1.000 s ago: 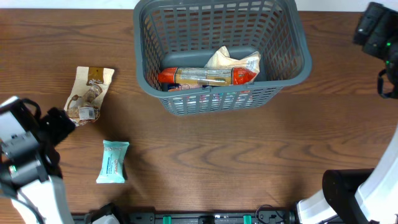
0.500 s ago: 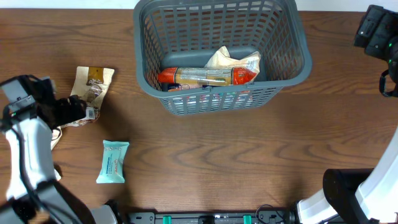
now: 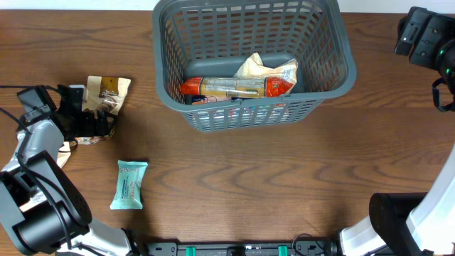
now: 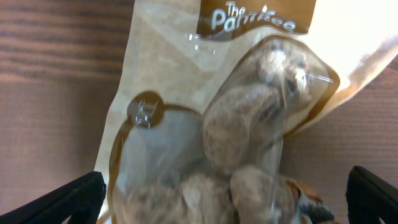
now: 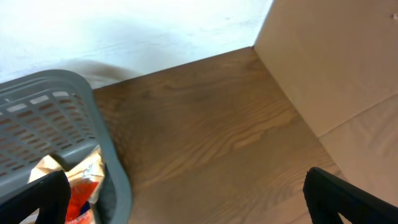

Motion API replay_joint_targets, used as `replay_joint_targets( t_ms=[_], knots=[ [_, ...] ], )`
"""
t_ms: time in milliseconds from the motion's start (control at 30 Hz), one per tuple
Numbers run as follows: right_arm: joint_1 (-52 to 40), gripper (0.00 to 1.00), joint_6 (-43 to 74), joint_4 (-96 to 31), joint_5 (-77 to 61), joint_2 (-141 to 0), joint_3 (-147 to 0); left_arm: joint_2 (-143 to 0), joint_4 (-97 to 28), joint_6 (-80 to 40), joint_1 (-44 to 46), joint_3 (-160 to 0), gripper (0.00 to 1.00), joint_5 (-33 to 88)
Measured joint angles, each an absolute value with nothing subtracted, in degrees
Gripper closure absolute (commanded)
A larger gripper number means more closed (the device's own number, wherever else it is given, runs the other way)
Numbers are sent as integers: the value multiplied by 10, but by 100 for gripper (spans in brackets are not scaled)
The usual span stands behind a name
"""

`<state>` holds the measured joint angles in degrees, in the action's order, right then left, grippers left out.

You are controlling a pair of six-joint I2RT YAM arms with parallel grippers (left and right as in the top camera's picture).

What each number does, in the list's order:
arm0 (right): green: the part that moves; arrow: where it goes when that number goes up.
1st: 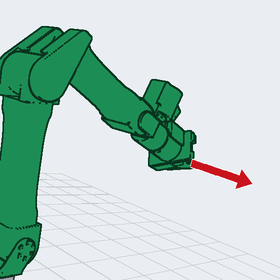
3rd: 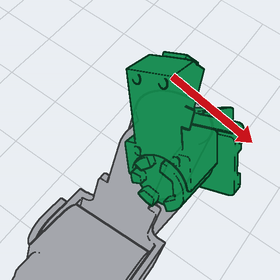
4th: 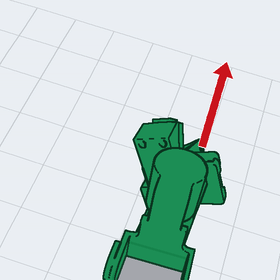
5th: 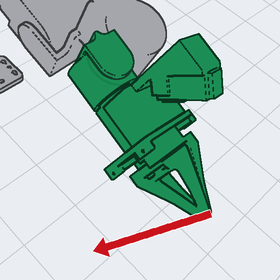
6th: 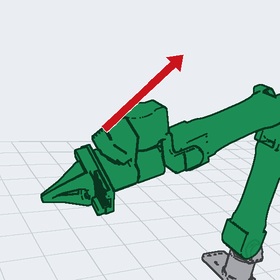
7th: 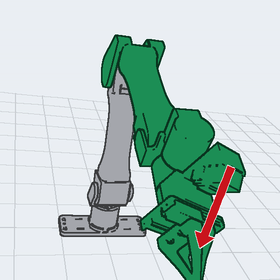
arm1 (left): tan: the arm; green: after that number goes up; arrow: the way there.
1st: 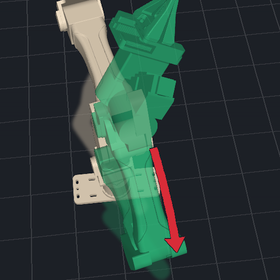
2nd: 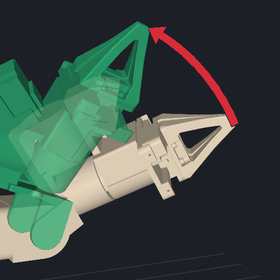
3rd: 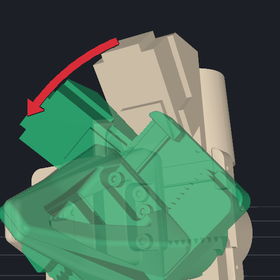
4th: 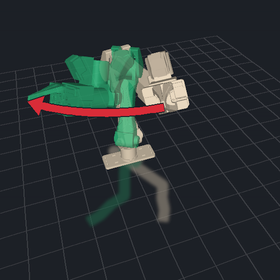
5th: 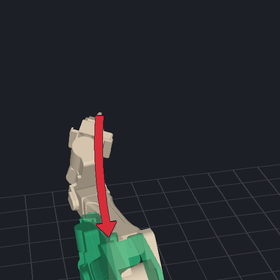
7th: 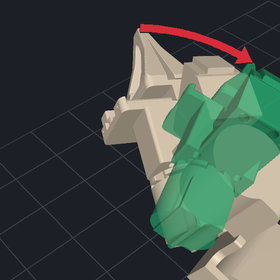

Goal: Pack container
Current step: 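Move the left gripper down onto the clear Pantree snack bag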

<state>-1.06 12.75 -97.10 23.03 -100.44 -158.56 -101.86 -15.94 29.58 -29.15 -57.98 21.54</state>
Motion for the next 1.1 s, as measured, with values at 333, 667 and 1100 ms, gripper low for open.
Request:
replay_joint_targets(
  t_ms=[333,667,1100],
  knots=[
    [-11,1,127,-971,200,-1005,-1586,-1068,-121,307,-291,-580,17,228],
    [-11,1,127,-971,192,-1005,-1586,-1084,-109,314,-288,-594,94,227],
    [-11,1,124,-971,190,-1005,-1585,-1065,-118,315,-287,-604,94,214]
  ],
)
